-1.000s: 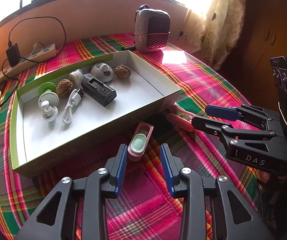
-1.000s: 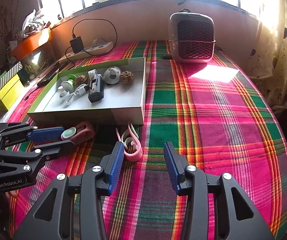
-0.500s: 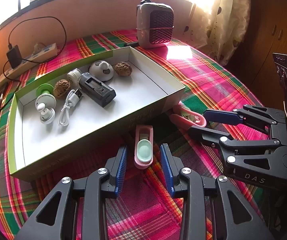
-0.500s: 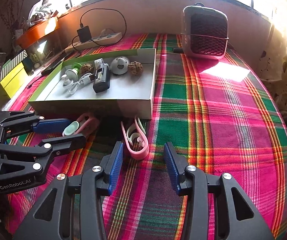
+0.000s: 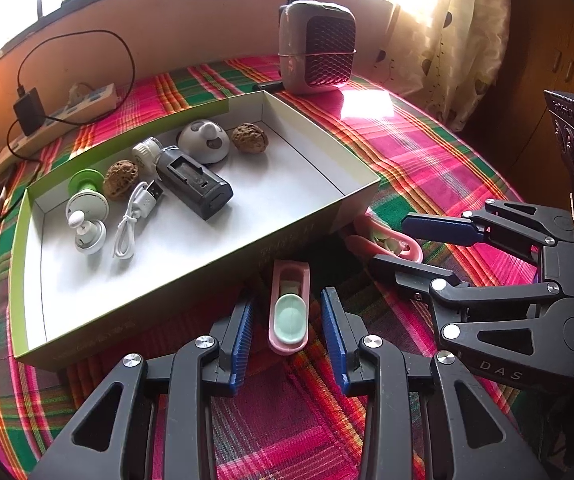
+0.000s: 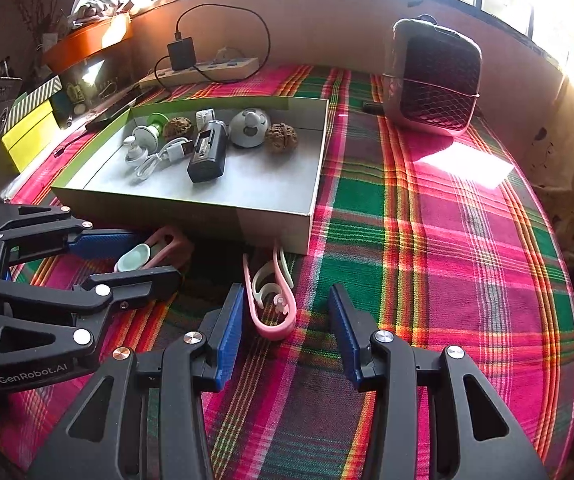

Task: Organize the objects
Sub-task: 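Close the left gripper on the pink case while the right gripper grasps the pink hook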

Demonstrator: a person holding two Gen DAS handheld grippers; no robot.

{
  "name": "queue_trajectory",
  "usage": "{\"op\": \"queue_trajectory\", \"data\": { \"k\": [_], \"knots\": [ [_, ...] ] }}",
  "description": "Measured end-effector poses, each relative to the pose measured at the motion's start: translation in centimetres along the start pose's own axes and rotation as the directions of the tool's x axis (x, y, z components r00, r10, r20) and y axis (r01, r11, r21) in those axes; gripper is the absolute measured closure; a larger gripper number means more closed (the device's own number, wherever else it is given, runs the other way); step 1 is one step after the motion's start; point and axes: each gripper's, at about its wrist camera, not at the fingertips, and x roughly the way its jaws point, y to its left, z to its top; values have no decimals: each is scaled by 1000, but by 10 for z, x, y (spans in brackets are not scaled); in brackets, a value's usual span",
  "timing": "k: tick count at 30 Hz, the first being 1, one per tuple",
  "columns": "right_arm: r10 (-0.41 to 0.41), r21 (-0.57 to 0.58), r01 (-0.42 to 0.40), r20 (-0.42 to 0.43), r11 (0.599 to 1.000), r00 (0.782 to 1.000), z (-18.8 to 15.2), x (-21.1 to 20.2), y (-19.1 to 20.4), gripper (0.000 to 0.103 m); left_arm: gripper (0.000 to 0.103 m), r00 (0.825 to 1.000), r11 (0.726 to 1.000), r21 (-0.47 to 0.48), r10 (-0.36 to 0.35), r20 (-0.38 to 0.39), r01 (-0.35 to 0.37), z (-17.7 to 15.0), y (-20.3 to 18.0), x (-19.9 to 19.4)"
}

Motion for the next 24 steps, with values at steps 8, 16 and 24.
{"op": "queue_trajectory", "data": {
  "k": [8,16,24],
  "knots": [
    [-5,-23,5,-2,1000,1000,3,3,1,59,71,1000,1000,-9,20,9,-20,0,-1,1],
    [-4,-22,4,-1,1000,1000,4,3,0,59,71,999,999,-15,29,16,-28,0,-1,2],
    [-3,-22,3,-1,1000,1000,4,3,0,60,74,999,999,-24,29,20,-28,0,1,1]
  ]
}}
